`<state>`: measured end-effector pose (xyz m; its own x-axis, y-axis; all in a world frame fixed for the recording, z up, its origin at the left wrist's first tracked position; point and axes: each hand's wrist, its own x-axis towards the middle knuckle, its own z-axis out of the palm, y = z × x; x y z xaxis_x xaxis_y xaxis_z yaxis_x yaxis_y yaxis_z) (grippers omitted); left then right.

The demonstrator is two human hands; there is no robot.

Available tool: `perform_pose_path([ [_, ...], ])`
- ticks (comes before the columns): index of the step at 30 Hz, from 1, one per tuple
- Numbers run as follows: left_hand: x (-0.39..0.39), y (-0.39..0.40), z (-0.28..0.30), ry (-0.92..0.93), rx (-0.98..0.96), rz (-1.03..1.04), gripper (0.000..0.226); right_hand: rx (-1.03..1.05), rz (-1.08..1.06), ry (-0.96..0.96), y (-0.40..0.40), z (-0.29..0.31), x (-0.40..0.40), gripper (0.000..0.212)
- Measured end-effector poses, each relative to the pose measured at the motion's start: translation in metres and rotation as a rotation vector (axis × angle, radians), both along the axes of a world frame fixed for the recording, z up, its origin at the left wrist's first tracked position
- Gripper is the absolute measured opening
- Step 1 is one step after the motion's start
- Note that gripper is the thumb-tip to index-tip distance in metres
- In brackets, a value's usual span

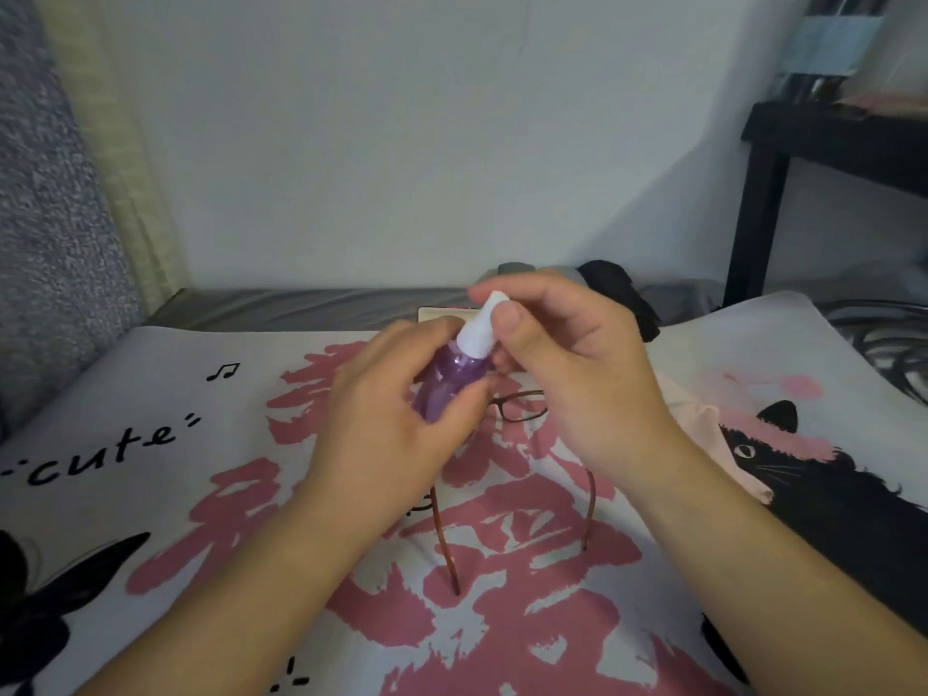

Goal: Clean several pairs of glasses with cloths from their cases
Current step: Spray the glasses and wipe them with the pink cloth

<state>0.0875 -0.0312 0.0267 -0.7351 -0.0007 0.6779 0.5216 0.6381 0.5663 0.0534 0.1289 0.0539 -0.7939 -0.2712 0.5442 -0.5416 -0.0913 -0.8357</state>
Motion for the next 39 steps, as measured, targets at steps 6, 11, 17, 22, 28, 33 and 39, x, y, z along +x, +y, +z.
perform_pose_path([
  [6,-0.003,-0.007,-0.003,-0.036,0.026,-0.109,0.041,-0.176,0.246,-0.266,0.010,-0.005,-0.009,0.018],
  [11,0.000,-0.007,-0.005,-0.158,0.064,-0.354,0.041,-0.122,0.299,-0.283,0.019,-0.002,-0.010,0.016],
  [17,0.002,-0.002,-0.001,-0.146,0.114,-0.384,0.033,-0.149,0.232,-0.293,0.018,-0.003,-0.010,0.019],
  [22,0.004,0.001,-0.002,-0.231,0.350,-0.332,0.038,-0.109,0.268,-0.320,0.010,-0.010,-0.007,0.031],
  [28,-0.010,-0.022,-0.004,-0.157,0.200,-0.247,0.008,-0.163,0.226,-0.383,0.012,-0.004,-0.011,0.027],
  [33,-0.032,-0.082,-0.025,0.066,-0.523,-0.177,0.029,-0.524,0.137,-0.582,0.045,0.005,-0.033,0.033],
  [39,-0.035,-0.077,-0.033,0.055,-0.626,-0.278,0.027,-0.562,0.213,-0.722,0.056,0.007,-0.035,0.062],
])
